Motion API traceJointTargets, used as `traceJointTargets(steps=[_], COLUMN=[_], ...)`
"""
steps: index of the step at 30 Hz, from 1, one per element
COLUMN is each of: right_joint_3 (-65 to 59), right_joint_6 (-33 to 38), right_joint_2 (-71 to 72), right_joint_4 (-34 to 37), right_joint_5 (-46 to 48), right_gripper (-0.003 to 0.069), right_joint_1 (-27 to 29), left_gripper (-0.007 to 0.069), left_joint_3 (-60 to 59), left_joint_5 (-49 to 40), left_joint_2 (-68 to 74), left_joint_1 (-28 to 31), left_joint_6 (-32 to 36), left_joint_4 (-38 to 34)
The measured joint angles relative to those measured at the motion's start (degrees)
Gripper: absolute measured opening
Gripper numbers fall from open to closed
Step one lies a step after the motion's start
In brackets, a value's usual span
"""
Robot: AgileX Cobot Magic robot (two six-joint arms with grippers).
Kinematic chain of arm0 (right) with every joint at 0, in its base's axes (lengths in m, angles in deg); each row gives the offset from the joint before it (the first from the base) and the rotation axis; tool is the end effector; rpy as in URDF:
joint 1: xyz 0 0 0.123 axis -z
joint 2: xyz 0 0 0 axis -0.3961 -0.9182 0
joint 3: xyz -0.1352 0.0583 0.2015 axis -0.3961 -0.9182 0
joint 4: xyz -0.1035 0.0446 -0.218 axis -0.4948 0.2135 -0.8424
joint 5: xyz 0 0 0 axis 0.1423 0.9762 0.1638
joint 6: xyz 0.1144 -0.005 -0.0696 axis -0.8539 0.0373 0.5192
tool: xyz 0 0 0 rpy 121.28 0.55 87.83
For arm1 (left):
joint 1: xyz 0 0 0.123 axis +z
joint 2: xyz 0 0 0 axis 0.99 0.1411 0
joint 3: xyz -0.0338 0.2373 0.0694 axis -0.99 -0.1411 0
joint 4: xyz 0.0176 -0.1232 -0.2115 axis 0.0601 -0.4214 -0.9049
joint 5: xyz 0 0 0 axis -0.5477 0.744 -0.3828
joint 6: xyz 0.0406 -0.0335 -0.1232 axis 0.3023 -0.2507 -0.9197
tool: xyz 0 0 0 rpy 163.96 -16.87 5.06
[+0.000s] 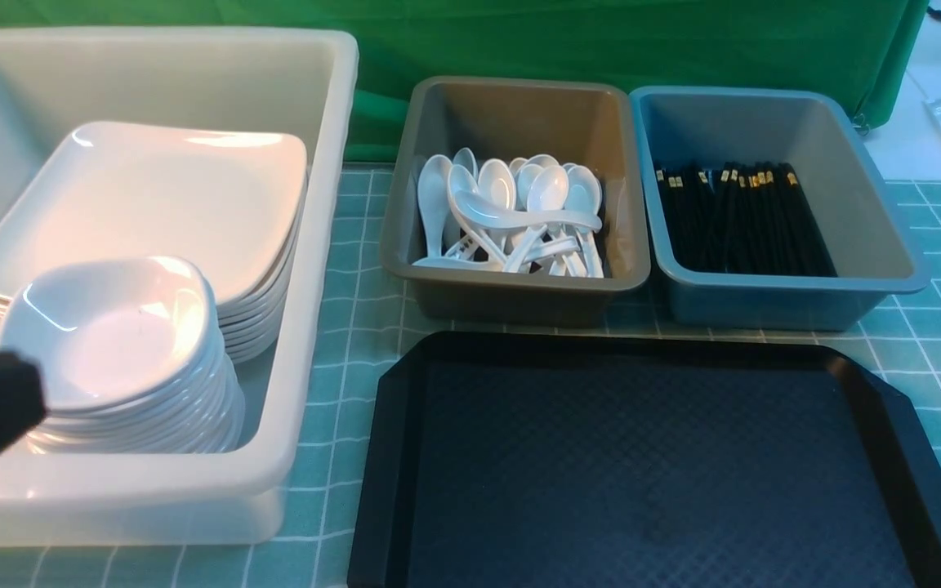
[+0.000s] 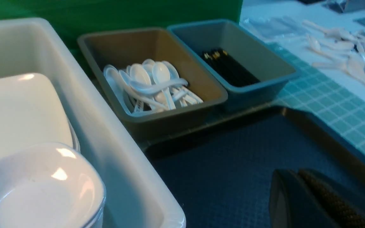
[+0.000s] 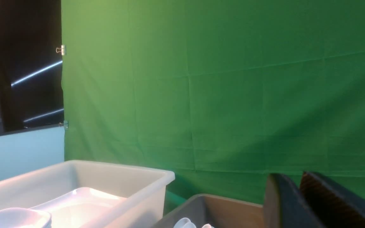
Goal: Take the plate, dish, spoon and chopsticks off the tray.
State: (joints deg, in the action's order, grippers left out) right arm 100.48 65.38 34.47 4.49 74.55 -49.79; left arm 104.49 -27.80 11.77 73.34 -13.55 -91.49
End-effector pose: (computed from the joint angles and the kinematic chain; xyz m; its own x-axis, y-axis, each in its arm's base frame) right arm 0.1018 0.0595 0.3408 0.4053 0.2048 -0.8909 -0.4932 0.8696 -0.0244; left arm 0.1003 -0.0591 0.3444 -0.2233 0.0508 -0.9734 0.4570 0.8875 -0.0585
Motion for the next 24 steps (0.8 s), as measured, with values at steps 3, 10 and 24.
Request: traceJointTargets(steps=[3,10,24], right_joint_3=[0.0,0.0,0.0], right_joint_6=[-0.1,-0.1,-0.1], right_joint_2=[0.0,0.0,0.0], right_joint_4=[0.0,-0.1,-0.1], right_joint_5=[0.0,0.0,0.0], right_gripper=[0.0146,0.0165,0.0204], right_joint_1=[0.0,0.0,0.0], left_gripper=[0.001,0.001,0.0011], left_joint_3=[-6.8,-15.5,-16.1], left_joint_5=[6.0,15.1,14.9], left_joint_2=[-8.5,-18.9,-19.2], left_joint_1=[0.0,0.0,0.0], left_joint_6=[-2.7,-3.6,-3.7], left_joint_4=[-0.3,0.0,2.2])
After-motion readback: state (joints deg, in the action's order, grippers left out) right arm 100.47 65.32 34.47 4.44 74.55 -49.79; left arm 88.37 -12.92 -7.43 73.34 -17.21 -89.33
